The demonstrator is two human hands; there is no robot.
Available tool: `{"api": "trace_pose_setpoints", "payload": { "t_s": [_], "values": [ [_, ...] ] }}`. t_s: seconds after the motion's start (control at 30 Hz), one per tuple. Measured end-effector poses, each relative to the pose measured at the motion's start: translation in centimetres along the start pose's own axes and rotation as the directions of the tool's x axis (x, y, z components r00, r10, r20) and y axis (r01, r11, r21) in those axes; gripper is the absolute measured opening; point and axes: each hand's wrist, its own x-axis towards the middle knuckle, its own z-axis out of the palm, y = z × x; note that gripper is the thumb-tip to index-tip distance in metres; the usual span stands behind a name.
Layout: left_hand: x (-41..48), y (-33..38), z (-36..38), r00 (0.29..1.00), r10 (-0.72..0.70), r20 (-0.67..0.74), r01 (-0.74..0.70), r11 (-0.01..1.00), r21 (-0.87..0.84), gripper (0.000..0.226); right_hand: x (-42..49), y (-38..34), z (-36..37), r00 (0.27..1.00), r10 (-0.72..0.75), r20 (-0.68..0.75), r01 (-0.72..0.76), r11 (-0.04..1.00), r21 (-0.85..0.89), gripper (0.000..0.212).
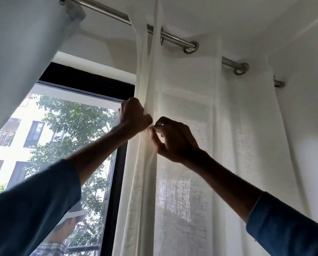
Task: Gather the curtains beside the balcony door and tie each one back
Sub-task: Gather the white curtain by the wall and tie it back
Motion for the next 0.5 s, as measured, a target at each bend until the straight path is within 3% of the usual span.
{"api": "trace_pose_setpoints", "payload": {
  "t_s": [0.07, 0.17, 0.27, 0.33, 0.4, 0.5],
  "values": [
    [0.0, -0.6, 0.2, 0.999, 0.035, -0.031, -0.035, 0.999, -0.004, 0.031, -0.2, 1.7, -0.7, 0.994, 0.044, -0.096, -0.048, 0.998, -0.037, 0.027],
    [0.0, -1.6, 0.5, 0.992, 0.086, -0.088, -0.086, 0.996, -0.006, 0.025, -0.2, 5.5, -2.2, 0.918, 0.227, -0.324, -0.278, 0.953, -0.119, 0.02],
    [-0.1, -2.1, 0.7, 0.978, 0.149, -0.143, -0.145, 0.989, 0.038, 0.019, -0.3, 8.9, -3.4, 0.805, 0.445, -0.393, -0.508, 0.859, -0.067, 0.051],
    [-0.1, -2.3, 0.8, 0.97, 0.186, -0.154, -0.179, 0.982, 0.061, 0.017, -0.4, 10.3, -3.4, 0.724, 0.598, -0.344, -0.625, 0.78, 0.04, 0.078],
    [-0.1, -2.5, 1.1, 0.965, 0.217, -0.15, -0.207, 0.975, 0.075, 0.018, -0.6, 11.1, -3.2, 0.651, 0.731, -0.204, -0.727, 0.678, 0.108, 0.098],
    [0.0, -2.8, 1.5, 0.963, 0.236, -0.133, -0.226, 0.97, 0.086, 0.018, -1.1, 11.4, -2.2, 0.628, 0.776, -0.064, -0.764, 0.63, 0.143, 0.096]
  ]
}}
